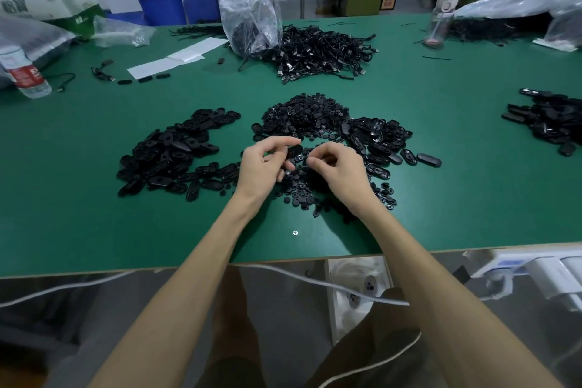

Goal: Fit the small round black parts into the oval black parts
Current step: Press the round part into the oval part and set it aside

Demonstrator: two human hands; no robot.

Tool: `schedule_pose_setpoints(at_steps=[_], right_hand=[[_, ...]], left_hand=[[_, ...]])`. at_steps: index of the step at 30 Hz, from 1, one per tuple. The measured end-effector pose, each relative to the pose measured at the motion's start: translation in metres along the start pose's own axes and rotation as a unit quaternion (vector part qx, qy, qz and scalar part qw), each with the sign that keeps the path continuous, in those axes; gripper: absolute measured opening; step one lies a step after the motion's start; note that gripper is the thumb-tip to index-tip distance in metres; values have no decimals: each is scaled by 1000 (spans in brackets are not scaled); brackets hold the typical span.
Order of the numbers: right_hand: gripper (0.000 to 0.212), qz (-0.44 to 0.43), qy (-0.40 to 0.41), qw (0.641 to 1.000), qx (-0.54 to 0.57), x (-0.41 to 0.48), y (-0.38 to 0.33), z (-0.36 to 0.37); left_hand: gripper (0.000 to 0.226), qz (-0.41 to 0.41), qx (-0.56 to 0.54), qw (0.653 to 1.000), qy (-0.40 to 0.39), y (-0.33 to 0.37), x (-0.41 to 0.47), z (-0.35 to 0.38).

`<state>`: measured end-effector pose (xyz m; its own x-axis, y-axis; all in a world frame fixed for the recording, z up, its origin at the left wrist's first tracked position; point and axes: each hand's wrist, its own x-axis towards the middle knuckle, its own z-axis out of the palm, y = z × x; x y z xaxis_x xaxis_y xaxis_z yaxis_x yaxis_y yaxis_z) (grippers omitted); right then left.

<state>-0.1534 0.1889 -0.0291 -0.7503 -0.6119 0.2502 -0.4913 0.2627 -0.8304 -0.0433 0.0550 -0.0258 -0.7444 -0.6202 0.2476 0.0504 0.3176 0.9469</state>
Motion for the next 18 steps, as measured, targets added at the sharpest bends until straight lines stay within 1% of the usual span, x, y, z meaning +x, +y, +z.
schedule_pose_setpoints(at_steps=[3, 5, 12, 18], right_hand=[[4, 16, 41, 996, 73, 0, 6, -3], [7, 15, 39, 994, 101, 0, 9, -2], [11, 8, 27, 994, 102, 1, 12, 0], [11, -3, 24, 992, 124, 0, 12, -2]], left_hand=[[29, -3, -24, 1000, 13, -3, -1, 2], [26, 1, -22, 1000, 12, -3, -3, 2], [23, 12, -26, 999, 18, -5, -5, 4], [19, 15, -29, 999, 23, -9, -3, 3]])
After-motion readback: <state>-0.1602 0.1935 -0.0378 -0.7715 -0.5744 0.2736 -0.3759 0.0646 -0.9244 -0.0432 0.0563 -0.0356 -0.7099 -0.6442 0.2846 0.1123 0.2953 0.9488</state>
